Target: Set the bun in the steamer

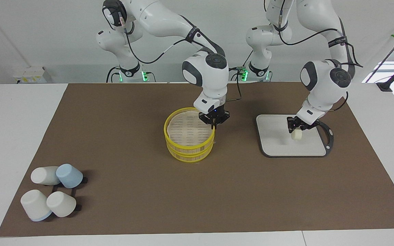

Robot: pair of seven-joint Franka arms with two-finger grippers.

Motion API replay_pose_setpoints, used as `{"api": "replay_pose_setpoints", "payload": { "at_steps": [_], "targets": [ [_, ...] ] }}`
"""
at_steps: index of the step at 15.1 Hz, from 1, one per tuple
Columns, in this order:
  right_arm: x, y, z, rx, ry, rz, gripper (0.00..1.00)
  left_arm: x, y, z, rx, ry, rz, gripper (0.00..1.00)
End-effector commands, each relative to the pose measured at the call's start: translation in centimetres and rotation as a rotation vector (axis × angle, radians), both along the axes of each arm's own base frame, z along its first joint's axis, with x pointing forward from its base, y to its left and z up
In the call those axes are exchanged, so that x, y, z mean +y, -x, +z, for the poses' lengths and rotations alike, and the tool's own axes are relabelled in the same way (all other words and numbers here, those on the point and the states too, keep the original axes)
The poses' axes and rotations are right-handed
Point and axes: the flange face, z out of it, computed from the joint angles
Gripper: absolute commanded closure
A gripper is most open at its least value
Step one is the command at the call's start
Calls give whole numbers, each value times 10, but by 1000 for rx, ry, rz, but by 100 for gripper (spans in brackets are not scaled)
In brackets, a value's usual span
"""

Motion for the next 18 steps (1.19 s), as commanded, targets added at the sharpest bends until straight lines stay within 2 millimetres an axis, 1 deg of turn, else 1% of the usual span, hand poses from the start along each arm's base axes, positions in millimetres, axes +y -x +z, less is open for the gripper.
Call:
{"api": "replay_pose_setpoints", "payload": {
  "at_steps": [1, 2, 3, 4, 5, 6, 7, 8, 9, 10, 11, 12, 13, 14, 15, 16, 17, 18],
  "targets": [
    [-35, -29, 61, 60, 41, 18, 100, -33, 4, 57, 6, 6, 95, 61],
    [-56, -40, 86, 70, 40, 51, 100, -52, 6, 68, 8, 4, 117, 61],
    [-86, -52, 106, 86, 27, 54, 100, -80, 5, 79, -1, 6, 158, 61],
    [-119, -59, 131, 84, 10, 59, 100, -109, 7, 85, -18, 9, 221, 61],
    [-147, -65, 140, 90, 10, 95, 100, -141, 14, 88, -26, 11, 255, 61],
    [-173, -70, 144, 106, 18, 140, 100, -173, 22, 93, -45, 25, 280, 61],
    [-196, -75, 143, 122, 24, 166, 100, -198, 28, 94, -55, 48, 310, 61],
    [-219, -82, 143, 136, 27, 172, 100, -230, 33, 81, -47, 72, 337, 61],
    [-246, -88, 142, 153, 28, 184, 100, -264, 38, 73, -54, 89, 350, 61],
    [-267, -92, 139, 168, 28, 204, 100, -302, 43, 55, -47, 91, 359, 61],
    [-289, -94, 132, 195, 29, 225, 100, -330, 47, 42, -50, 98, 369, 61],
    [-304, -91, 122, 208, 30, 234, 100, -350, 52, 29, -69, 120, 376, 61],
    [-307, -87, 115, 205, 32, 242, 100, -363, 57, 21, -83, 138, 380, 61],
    [-312, -85, 111, 201, 37, 244, 100, -376, 64, 6, -78, 137, 373, 61],
    [-321, -86, 109, 202, 41, 256, 100, -390, 69, -16, -66, 125, 361, 61],
    [-331, -89, 109, 199, 38, 262, 100, -402, 72, -41, -65, 98, 334, 61],
    [-338, -90, 108, 196, 36, 264, 100, -410, 74, -61, -83, 86, 312, 61],
    [-337, -89, 106, 199, 37, 265, 100, -411, 74, -71, -87, 83, 313, 61]
  ]
}}
